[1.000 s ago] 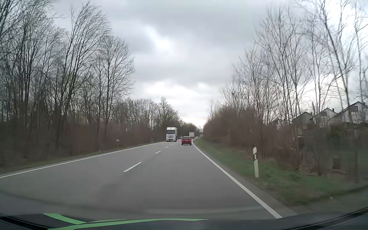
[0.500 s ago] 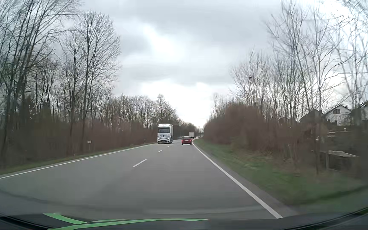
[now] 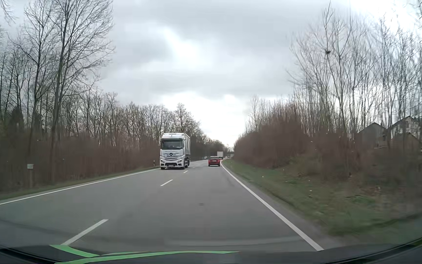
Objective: Follow the waypoints while adhering to traffic rules and regulations
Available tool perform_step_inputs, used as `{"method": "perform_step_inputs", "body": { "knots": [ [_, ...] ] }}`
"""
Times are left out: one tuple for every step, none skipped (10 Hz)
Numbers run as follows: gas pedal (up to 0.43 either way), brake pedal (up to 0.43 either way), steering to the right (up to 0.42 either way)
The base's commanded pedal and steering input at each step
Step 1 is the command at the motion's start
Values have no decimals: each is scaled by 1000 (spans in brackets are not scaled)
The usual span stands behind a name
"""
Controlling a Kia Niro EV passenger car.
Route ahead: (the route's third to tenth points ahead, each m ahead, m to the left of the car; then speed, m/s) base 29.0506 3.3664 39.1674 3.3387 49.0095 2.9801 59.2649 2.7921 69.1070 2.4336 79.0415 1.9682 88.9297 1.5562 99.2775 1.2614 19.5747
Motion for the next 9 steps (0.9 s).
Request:
{"method": "perform_step_inputs", "body": {
  "knots": [
    [138, 0, 0],
    [138, 0, 0],
    [138, 0, 0],
    [138, 0, 0],
    [138, 0, 0],
    [138, 0, 0],
    [138, 0, 0],
    [138, 0, 0],
    [138, 0, 0]
  ]
}}
